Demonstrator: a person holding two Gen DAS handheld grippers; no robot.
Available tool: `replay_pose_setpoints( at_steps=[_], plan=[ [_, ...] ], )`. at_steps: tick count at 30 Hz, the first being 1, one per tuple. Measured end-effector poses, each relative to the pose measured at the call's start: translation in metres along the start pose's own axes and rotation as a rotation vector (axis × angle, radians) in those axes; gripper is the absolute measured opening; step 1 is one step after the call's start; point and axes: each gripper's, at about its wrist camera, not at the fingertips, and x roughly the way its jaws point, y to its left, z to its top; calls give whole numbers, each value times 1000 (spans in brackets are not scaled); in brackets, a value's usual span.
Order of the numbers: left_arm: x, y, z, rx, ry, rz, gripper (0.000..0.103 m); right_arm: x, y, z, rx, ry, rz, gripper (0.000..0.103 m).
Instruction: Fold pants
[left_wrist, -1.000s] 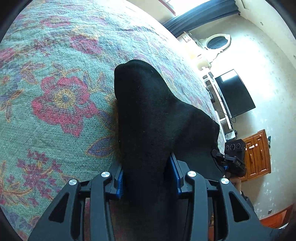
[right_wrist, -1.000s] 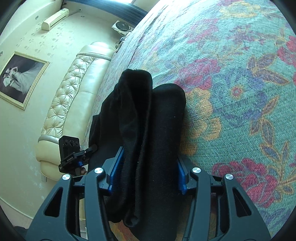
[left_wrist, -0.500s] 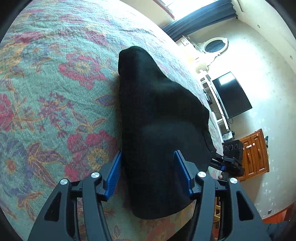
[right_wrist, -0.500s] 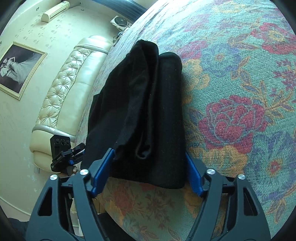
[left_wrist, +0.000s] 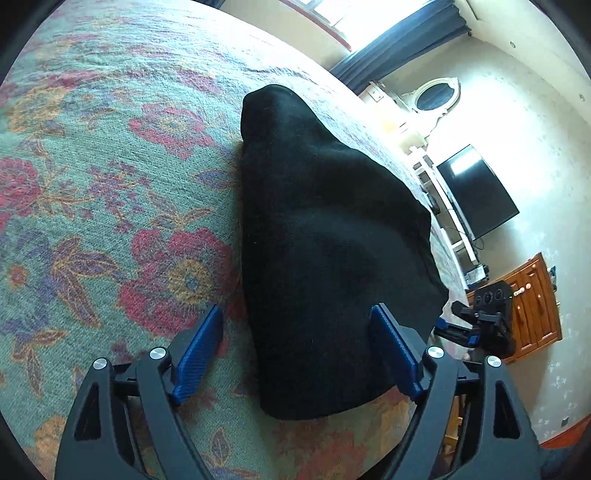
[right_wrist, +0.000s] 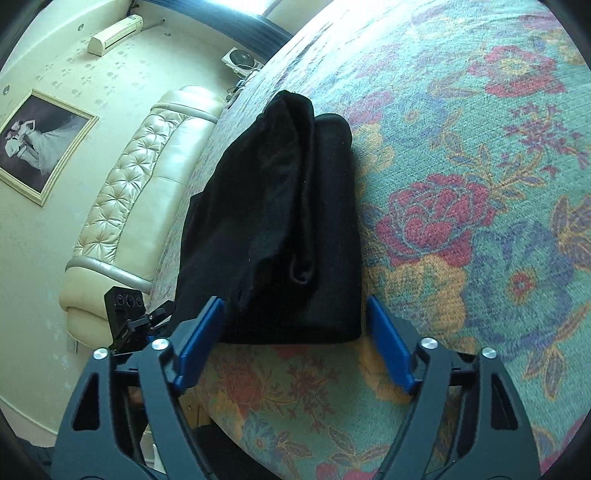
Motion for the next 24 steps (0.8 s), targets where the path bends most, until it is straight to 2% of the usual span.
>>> replay_pose_setpoints(
  at_steps=[1, 8, 11, 13, 17, 21, 24],
  plan=[
    [-2, -2, -2, 4, -6, 16, 84, -2, 3, -4, -8, 0, -25, 88],
    [-10, -5, -23, -86, -67, 60, 86, -16, 16, -42, -45, -42, -182, 89],
    [-16, -12, -31, -103, -81, 107, 86, -18, 26, -60, -83, -66, -270, 89],
    [-19, -17, -39, -101, -88, 142, 86, -16, 36, -71, -127, -66, -329, 93],
    [-17, -33, -52, -40, -81, 243, 86, -12, 53, -90, -177, -65, -430, 94],
    [-14, -52, -67, 23, -100, 297, 86, -14, 60, -102, -133, -98, -467, 94],
    [-13, -69, -77, 69, -146, 345, 86, -17, 65, -108, -147, -118, -508, 94]
  ],
)
